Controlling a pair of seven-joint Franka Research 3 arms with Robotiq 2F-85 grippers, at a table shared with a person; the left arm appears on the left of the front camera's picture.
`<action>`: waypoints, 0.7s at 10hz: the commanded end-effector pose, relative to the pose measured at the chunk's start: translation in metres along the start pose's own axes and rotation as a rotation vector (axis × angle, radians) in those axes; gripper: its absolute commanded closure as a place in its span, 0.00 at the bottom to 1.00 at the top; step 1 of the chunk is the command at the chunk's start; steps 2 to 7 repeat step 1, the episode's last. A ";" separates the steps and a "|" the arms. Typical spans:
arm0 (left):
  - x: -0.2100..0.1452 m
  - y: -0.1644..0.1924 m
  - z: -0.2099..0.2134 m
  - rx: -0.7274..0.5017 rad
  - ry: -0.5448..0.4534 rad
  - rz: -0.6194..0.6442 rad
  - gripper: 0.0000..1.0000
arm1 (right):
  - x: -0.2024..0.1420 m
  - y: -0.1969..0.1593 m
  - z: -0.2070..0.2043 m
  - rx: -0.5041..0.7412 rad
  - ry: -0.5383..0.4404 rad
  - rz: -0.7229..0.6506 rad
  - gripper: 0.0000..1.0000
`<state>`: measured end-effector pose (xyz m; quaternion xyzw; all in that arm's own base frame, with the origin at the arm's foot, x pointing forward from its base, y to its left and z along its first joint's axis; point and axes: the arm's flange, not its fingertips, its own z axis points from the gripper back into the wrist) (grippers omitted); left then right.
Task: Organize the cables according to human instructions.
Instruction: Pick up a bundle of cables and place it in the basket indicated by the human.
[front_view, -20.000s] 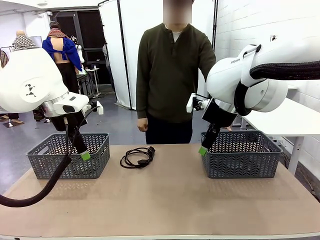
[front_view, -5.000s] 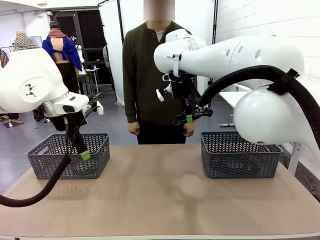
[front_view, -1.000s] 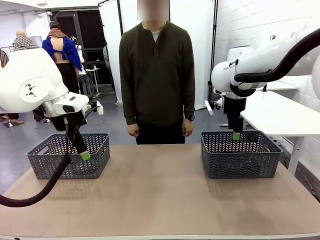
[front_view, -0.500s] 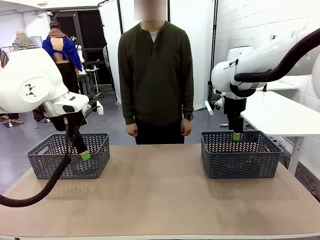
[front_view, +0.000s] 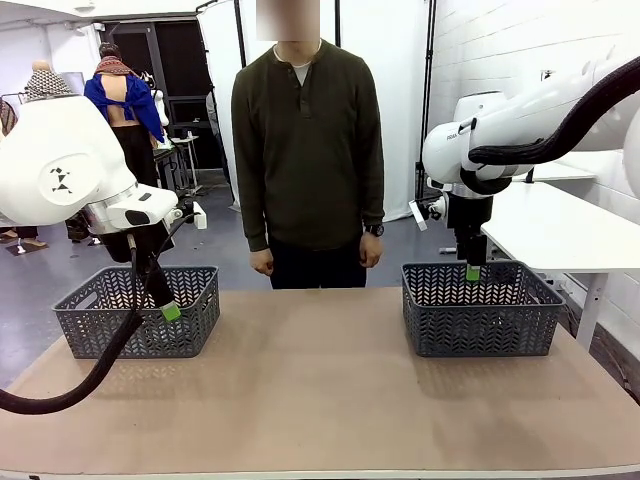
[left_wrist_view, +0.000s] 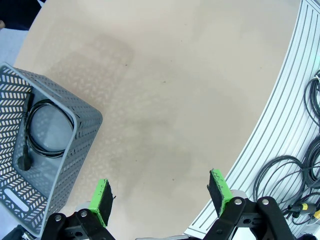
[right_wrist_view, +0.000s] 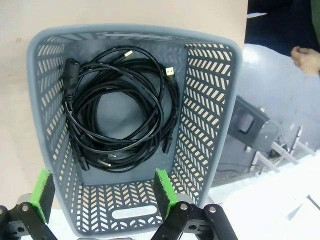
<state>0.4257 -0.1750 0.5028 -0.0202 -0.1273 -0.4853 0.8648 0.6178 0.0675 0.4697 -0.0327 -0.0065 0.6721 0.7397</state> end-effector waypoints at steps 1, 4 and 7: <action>0.000 -0.001 0.002 -0.002 0.003 0.000 0.00 | 0.000 -0.001 0.000 -0.006 -0.001 0.004 0.00; 0.000 -0.001 0.002 -0.002 0.003 0.000 0.00 | 0.000 -0.001 0.000 -0.006 -0.001 0.004 0.00; 0.000 -0.001 0.002 -0.002 0.003 0.000 0.00 | 0.000 -0.001 0.000 -0.006 -0.001 0.004 0.00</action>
